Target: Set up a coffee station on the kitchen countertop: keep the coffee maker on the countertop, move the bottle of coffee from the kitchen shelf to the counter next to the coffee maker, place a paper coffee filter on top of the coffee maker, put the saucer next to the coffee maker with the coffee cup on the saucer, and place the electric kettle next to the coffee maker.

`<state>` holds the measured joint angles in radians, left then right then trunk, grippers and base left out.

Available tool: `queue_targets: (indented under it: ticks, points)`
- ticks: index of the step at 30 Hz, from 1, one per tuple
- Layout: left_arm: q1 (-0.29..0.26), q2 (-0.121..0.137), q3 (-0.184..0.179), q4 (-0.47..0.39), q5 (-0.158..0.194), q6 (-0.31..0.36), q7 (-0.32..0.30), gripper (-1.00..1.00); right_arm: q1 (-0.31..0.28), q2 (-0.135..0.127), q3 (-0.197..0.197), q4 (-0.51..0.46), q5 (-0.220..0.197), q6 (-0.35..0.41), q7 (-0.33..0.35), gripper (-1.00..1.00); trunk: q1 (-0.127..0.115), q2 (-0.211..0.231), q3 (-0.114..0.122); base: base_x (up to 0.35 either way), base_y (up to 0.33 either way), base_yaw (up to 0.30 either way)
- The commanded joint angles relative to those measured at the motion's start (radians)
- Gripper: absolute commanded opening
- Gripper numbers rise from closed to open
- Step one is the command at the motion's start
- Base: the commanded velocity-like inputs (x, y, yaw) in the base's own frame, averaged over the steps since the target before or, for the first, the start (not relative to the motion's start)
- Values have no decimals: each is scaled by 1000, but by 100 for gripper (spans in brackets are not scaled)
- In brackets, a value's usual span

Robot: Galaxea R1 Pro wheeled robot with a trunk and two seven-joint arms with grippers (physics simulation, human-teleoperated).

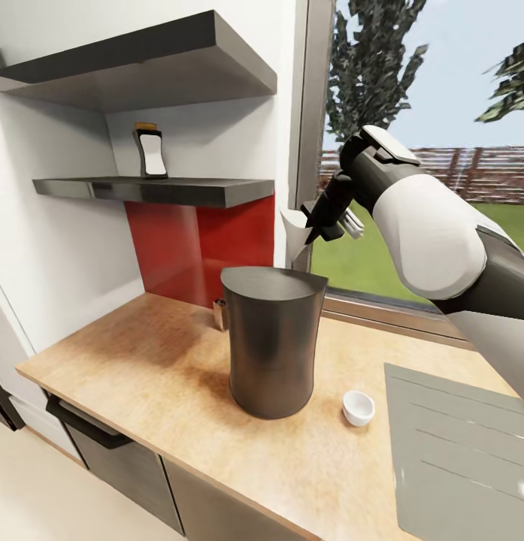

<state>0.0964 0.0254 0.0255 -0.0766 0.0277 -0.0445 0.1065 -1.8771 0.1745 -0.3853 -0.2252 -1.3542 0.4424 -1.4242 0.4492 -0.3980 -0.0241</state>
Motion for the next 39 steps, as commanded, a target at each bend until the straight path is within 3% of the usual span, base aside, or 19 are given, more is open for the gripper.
queue_targets:
  ticks: [1, 20, 39]
  points:
    - [0, 0, 2, -2, 3, -2, 1, 100, 0, 0, 3, -2, -6, 7, -6, -100, 1, -2, -2, 75, 27, 0]
    - [3, 2, -1, 6, 0, 1, 1, 100, 42, 0, 4, 3, -5, 42, -7, -100, 1, -2, -2, 24, 2, 0]
    - [3, 2, -1, 6, 0, 0, 1, 100, 48, 0, 5, 4, -2, 45, -11, -100, 1, -2, -2, 36, 0, 0]
